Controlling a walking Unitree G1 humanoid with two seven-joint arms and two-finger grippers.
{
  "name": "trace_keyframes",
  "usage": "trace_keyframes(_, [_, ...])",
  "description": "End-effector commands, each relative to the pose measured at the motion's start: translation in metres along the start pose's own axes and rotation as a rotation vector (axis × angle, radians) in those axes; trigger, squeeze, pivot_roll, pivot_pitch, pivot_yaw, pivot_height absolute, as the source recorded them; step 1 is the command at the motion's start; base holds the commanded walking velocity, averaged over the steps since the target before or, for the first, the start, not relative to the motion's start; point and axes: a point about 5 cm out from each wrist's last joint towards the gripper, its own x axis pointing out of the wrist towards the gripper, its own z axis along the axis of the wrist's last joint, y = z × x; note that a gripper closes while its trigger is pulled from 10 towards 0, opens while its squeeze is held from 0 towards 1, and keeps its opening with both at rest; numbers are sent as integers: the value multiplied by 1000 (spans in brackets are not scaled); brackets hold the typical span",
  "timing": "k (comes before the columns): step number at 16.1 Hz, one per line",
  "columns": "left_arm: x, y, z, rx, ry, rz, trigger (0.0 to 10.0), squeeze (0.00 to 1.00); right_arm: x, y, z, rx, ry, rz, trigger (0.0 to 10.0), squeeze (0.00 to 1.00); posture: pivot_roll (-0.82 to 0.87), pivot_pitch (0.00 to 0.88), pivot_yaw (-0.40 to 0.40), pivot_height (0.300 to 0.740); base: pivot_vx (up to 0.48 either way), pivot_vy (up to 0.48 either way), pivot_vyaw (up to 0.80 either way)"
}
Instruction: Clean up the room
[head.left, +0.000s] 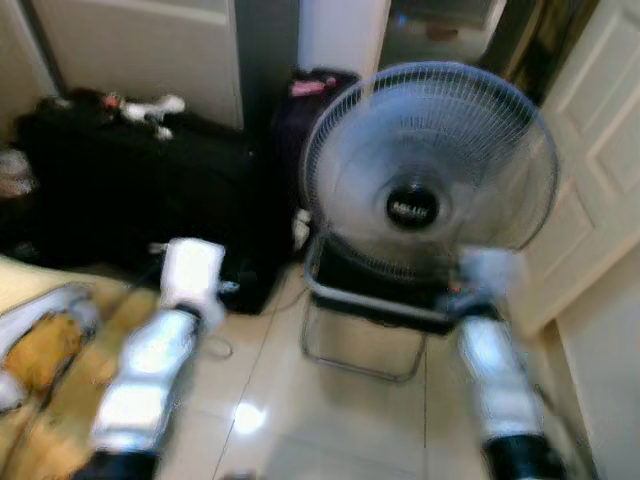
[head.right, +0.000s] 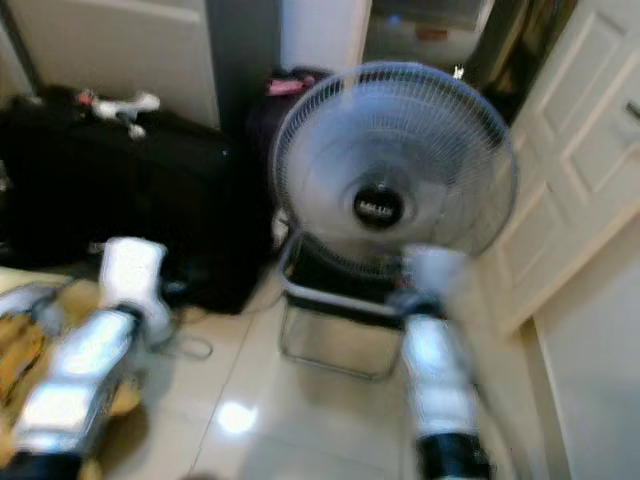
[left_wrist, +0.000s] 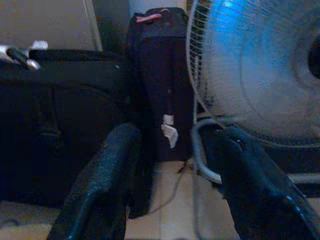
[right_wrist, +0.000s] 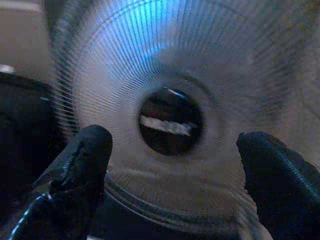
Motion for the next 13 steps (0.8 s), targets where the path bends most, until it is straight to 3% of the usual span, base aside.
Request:
trace_keyframes(1, [3,-9,5,-10,-28,-32,10000,0,-3,-13,4,-34,-13,-28,10000,0,3,0,-43,740,277,0,0])
trace_keyframes(4, [4,-11,6,1,-33,-48,10000,0,-6,-9,2,-12,0,-26,10000,0,5,0,-44,740,276,0,0])
trace_keyframes(5, [4,-10,6,4,-32,-46,10000,0,-7,-10,2,-22,7,-24,10000,0,4,0,-43,740,277,0,-800])
trace_keyframes(11, [4,-11,7,12,-36,-42,10000,0,-7,-7,0,-74,22,-11,10000,0,5,0,-43,740,276,0,0])
trace_keyframes(13, [4,-11,7,18,-34,-31,10000,0,-5,-7,-4,-99,60,-37,10000,0,5,0,-43,740,0,0,0])
